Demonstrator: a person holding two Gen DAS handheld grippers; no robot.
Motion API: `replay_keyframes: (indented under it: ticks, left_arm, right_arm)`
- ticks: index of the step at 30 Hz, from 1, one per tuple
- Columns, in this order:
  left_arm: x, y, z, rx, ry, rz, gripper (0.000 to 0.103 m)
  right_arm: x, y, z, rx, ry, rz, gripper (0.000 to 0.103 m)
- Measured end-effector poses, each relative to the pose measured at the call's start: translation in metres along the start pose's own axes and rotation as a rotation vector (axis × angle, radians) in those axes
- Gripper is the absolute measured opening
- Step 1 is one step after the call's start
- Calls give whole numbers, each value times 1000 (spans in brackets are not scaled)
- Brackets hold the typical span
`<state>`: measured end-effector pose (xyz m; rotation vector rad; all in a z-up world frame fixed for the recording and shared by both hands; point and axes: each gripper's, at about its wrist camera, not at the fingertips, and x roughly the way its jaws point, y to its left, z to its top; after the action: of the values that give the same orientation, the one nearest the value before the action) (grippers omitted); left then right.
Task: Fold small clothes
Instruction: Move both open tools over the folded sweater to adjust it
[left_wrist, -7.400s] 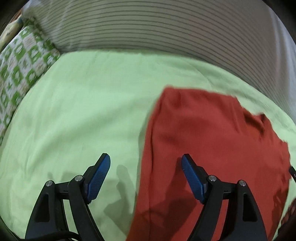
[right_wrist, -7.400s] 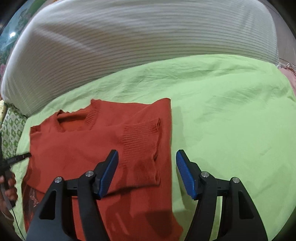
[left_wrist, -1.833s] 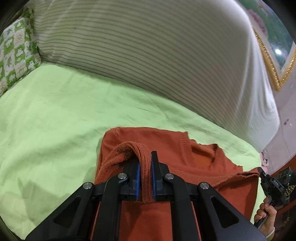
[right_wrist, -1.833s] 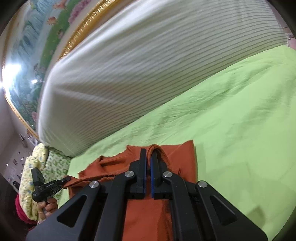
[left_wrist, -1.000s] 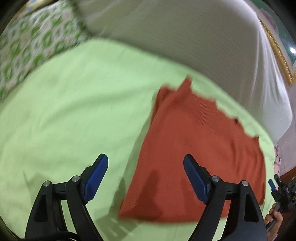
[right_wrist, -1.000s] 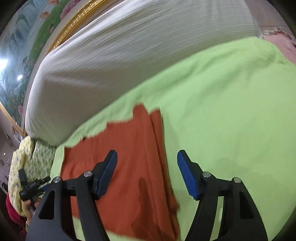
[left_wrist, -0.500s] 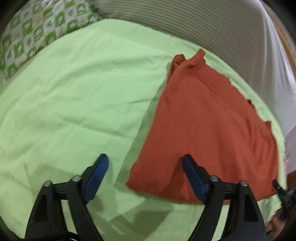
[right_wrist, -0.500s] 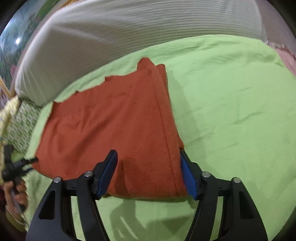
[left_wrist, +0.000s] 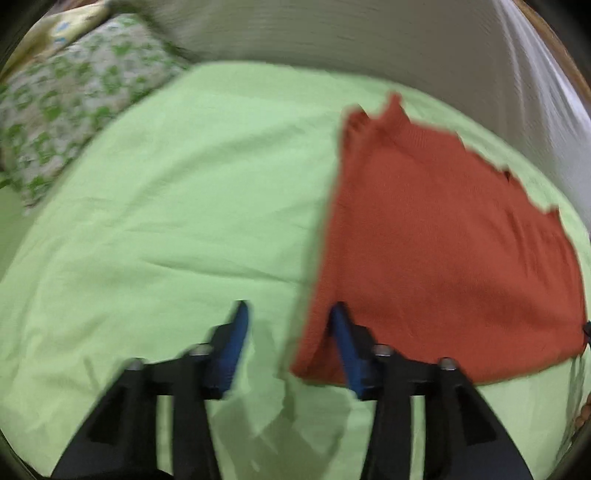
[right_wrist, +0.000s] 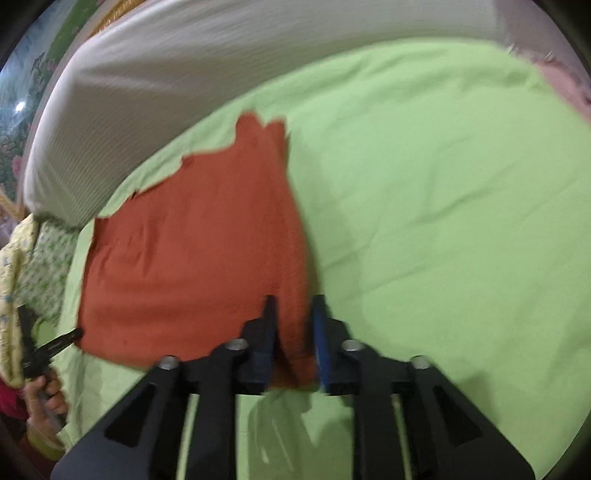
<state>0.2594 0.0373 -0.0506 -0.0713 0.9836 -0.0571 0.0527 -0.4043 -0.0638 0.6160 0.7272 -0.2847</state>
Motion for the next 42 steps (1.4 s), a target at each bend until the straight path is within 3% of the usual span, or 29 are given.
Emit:
replay_keyframes:
  ticks: [3, 6, 8, 13, 17, 20, 22, 24, 27, 30, 31, 32, 33, 34, 35, 36, 38, 40, 42]
  left_arm:
    - [-30, 11, 20, -50, -98, -32, 56]
    - [-34, -11, 45, -27, -115, -135, 62]
    - [-25, -43, 61, 27, -105, -212, 67]
    - [29, -120, 75, 146, 4, -294, 68]
    - [82, -153, 89, 193, 51, -270, 68]
    - [103, -157, 100, 234, -10, -149, 68]
    - [113, -152, 111, 246, -51, -90, 69]
    - [119, -141, 122, 224, -72, -62, 68]
    - [121, -122, 134, 172, -93, -29, 64]
    - [107, -101, 131, 142, -126, -39, 50]
    - [101, -94, 127, 140, -139, -33, 43]
    - [96, -88, 124, 135, -144, -38, 42]
    - [88, -82, 118, 126, -146, -51, 44]
    - [81, -78, 113, 122, -148, -44, 52]
    - [70, -72, 104, 114, -157, 6, 68]
    - [60, -67, 97, 106, -176, 13, 72]
    - [45, -58, 80, 110, -194, -28, 74]
    - [48, -54, 72, 107, -176, 10, 74]
    - [72, -54, 75, 82, -111, 73, 74]
  right_arm:
    - [-26, 8, 12, -23, -122, 16, 36]
    - [-30, 36, 33, -101, -153, 101, 36]
    - [-14, 57, 53, -121, -129, 189, 36]
    - [47, 101, 81, -205, -22, 253, 36]
    - [94, 121, 83, -316, 49, 231, 36]
    - [130, 137, 84, -458, 119, 171, 36]
    - [149, 133, 95, -478, 136, 115, 33]
    - [154, 121, 117, -408, 68, 81, 33]
    - [157, 83, 154, -171, -46, -21, 36]
    - [156, 52, 165, 5, -31, 72, 36]
    - [142, 48, 162, 24, -64, 104, 36]
    - [128, 49, 157, 9, -98, 124, 36]
    - [114, 50, 151, -8, -118, 141, 36]
    - [102, 51, 143, -23, -121, 170, 37]
    - [91, 52, 135, -39, -116, 204, 38]
    - [81, 54, 125, -55, -112, 219, 42]
    - [69, 55, 108, -90, -93, 209, 46]
    - [68, 57, 96, -129, -65, 205, 49]
    - [88, 52, 100, -129, -15, 169, 51]
